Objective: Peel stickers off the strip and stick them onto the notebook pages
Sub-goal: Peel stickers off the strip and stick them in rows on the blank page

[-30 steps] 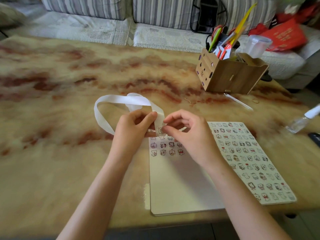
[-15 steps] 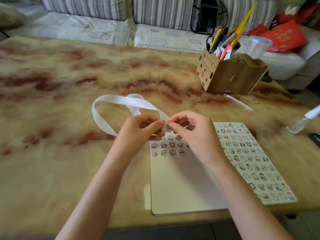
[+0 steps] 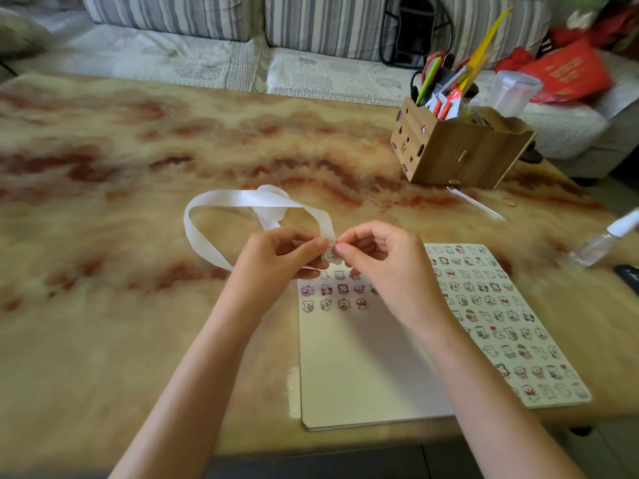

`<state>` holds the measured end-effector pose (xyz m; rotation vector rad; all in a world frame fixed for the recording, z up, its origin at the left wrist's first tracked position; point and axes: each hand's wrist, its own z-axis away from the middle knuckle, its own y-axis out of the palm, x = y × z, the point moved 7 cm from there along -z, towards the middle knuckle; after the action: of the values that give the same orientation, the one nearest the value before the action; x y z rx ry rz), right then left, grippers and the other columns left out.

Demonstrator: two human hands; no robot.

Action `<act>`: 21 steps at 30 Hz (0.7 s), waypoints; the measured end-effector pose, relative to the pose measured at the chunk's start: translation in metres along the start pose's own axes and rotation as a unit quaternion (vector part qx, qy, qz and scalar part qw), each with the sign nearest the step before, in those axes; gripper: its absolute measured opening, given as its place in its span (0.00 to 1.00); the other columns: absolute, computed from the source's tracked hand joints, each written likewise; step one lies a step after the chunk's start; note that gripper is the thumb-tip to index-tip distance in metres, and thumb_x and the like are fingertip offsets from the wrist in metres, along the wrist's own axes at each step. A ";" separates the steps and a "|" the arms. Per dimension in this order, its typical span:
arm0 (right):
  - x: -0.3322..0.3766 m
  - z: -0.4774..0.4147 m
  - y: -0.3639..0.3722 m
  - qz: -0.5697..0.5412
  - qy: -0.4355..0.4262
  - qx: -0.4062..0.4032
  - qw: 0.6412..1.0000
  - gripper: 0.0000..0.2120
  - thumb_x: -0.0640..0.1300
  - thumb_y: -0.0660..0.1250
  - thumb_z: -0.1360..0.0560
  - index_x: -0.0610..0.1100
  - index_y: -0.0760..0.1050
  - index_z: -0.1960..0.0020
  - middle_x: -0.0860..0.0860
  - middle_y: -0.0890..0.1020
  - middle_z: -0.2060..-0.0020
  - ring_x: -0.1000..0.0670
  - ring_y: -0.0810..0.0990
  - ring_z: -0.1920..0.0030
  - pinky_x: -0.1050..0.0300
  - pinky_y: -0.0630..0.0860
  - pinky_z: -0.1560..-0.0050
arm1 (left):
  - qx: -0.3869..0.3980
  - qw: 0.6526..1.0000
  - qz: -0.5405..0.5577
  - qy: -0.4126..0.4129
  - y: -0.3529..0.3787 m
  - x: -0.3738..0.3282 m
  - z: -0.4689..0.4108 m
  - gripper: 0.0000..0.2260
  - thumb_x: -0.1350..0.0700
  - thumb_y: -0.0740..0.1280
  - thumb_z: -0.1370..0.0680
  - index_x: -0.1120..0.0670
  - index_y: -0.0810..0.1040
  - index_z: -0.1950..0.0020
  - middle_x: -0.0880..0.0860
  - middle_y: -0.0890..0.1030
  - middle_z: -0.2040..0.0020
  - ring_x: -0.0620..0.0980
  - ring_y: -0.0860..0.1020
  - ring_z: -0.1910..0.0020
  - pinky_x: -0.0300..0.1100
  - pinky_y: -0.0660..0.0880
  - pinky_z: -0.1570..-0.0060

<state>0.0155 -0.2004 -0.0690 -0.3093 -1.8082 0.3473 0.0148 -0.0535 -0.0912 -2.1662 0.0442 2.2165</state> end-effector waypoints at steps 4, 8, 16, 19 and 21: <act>0.001 0.001 0.001 0.018 -0.001 0.006 1.000 0.03 0.38 0.71 0.27 0.45 0.80 0.59 0.50 0.84 0.64 0.52 0.81 0.63 0.53 0.79 0.59 | -0.002 1.000 -0.001 -0.009 0.001 0.001 0.000 0.05 0.60 0.68 0.24 0.58 0.82 0.58 0.50 0.84 0.65 0.42 0.82 0.63 0.35 0.80 0.59; 0.001 0.001 0.000 0.056 -0.007 0.006 0.998 0.02 0.42 0.71 0.27 0.47 0.80 0.58 0.52 0.83 0.65 0.52 0.78 0.66 0.60 0.74 0.65 | -0.009 0.999 0.018 -0.025 0.003 0.001 0.001 0.06 0.58 0.69 0.24 0.58 0.82 0.60 0.52 0.84 0.66 0.44 0.83 0.63 0.36 0.80 0.61; 0.010 0.004 0.002 0.110 -0.053 0.029 0.992 0.03 0.41 0.70 0.26 0.46 0.78 0.58 0.57 0.79 0.63 0.56 0.74 0.64 0.68 0.69 0.62 | -0.035 0.999 -0.009 -0.024 -0.001 0.006 0.000 0.08 0.59 0.68 0.23 0.61 0.82 0.58 0.55 0.84 0.64 0.45 0.82 0.65 0.35 0.79 0.63; 0.014 0.005 0.000 0.103 -0.058 0.039 0.992 0.03 0.42 0.71 0.27 0.47 0.78 0.59 0.57 0.76 0.64 0.56 0.72 0.63 0.65 0.70 0.58 | -0.042 0.999 -0.018 -0.021 -0.002 0.006 0.000 0.08 0.59 0.68 0.23 0.62 0.82 0.57 0.56 0.84 0.64 0.45 0.82 0.65 0.35 0.80 0.63; 0.015 0.006 -0.002 0.074 -0.039 0.053 0.995 0.03 0.42 0.71 0.27 0.47 0.79 0.59 0.59 0.76 0.66 0.57 0.71 0.65 0.66 0.69 0.60 | -0.046 0.998 -0.025 -0.020 -0.003 0.006 0.000 0.08 0.58 0.67 0.23 0.62 0.82 0.57 0.56 0.84 0.63 0.45 0.82 0.64 0.37 0.80 0.62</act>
<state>0.0060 -0.1970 -0.0566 -0.3596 -1.8394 0.5642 0.0146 -0.0500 -0.0968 -2.1426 -0.1141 2.2760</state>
